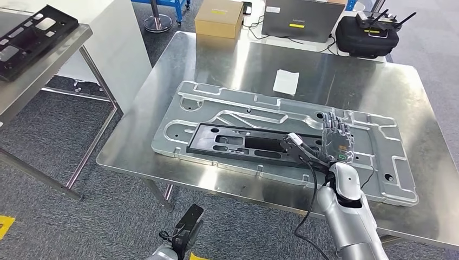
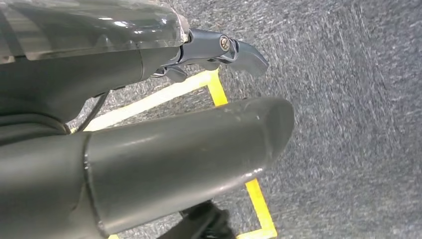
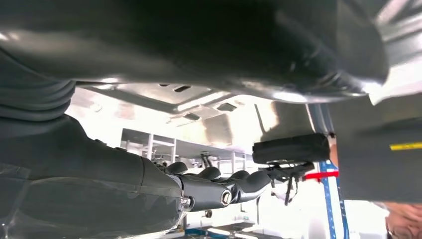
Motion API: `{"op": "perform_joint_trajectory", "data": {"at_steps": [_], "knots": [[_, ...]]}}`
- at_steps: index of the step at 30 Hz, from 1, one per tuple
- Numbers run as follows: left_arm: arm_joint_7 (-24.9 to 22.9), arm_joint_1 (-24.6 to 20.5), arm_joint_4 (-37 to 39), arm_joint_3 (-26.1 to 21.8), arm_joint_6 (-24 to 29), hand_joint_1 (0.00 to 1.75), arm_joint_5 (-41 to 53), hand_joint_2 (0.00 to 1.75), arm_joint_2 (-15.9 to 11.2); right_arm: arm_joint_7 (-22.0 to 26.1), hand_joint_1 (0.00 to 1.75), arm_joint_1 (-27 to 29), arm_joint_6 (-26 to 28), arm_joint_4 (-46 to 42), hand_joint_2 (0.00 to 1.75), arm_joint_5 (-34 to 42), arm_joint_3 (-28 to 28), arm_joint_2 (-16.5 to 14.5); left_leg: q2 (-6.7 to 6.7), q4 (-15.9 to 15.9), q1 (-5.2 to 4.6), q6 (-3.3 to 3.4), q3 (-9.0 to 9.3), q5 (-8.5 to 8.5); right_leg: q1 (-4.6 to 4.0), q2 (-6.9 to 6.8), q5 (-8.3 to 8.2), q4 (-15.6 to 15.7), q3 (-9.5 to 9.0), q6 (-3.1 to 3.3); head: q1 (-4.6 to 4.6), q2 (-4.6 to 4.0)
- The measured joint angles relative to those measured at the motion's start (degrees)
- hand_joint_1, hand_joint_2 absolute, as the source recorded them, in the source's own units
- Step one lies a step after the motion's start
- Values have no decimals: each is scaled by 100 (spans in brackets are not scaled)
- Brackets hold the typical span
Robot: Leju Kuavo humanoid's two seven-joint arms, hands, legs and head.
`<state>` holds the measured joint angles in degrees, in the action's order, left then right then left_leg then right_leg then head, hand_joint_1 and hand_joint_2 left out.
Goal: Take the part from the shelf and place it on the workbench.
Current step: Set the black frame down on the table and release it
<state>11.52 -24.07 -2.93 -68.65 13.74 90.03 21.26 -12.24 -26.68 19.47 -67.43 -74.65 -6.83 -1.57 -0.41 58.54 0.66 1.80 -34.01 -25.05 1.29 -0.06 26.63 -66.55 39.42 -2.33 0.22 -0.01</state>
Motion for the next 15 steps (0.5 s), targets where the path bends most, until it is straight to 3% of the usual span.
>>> {"op": "perform_joint_trajectory", "data": {"at_steps": [2, 3, 6, 8, 10, 12, 13, 15], "knots": [[0, 4, -1, 0, 37, 0, 0, 0, 1, 118, 0, 52, 80, -177, 0, 77, -28, -24, -5, 11, -18, -50, -13, -7, -28, 2, -198, 645, -324, 48, -1, 1], [0, 12, -3, 0, 57, 0, -1, 0, 1, 185, 0, 101, 122, -293, 0, 119, -57, -47, -5, 13, -24, -83, -19, -2, -45, 6, -212, 779, -387, 75, -3, 1], [59, 69, -78, -54, 79, 0, -265, 0, -23, 775, 0, 396, 522, -771, 0, 585, -241, -124, -9, 33, -24, -179, -26, -20, -48, 5, -240, 811, -396, 159, -6, 1], [337, 189, -264, -229, -97, 0, -677, 0, -139, 1436, 0, 766, 1145, -1367, 0, 1035, -553, -157, -4, 298, -21, -234, -110, -274, -28, -7, -271, 850, -397, 241, -20, 1], [1045, 558, -436, -439, -667, 0, -995, 0, -514, 1697, 0, 1360, 1690, -2178, 0, 1216, -879, -99, 7, 950, -3, -270, -302, -713, -47, -5, -269, 855, -398, 307, -42, 1], [1726, 1140, -578, -613, -1306, 0, -1153, 0, -1084, 1819, 0, 2050, 1961, -2979, 0, 1503, -905, 68, 8, 1471, 5, -288, -411, -978, -73, 28, -257, 831, -385, 338, -64, 1], [1882, 1413, -659, -687, -1488, 0, -1199, 0, -1344, 1965, 0, 2353, 2018, -3316, 0, 1748, -804, 154, 8, 1463, 4, -286, -359, -962, -80, 51, -254, 804, -358, 344, -76, 1], [1949, 1728, -794, -791, -1609, 0, -1232, 0, -1688, 2400, 0, 2843, 2055, -3916, 0, 2284, -505, 264, 6, 869, 0, -265, 3, -720, -82, 56, -260, 731, -279, 335, -110, 1]]}}
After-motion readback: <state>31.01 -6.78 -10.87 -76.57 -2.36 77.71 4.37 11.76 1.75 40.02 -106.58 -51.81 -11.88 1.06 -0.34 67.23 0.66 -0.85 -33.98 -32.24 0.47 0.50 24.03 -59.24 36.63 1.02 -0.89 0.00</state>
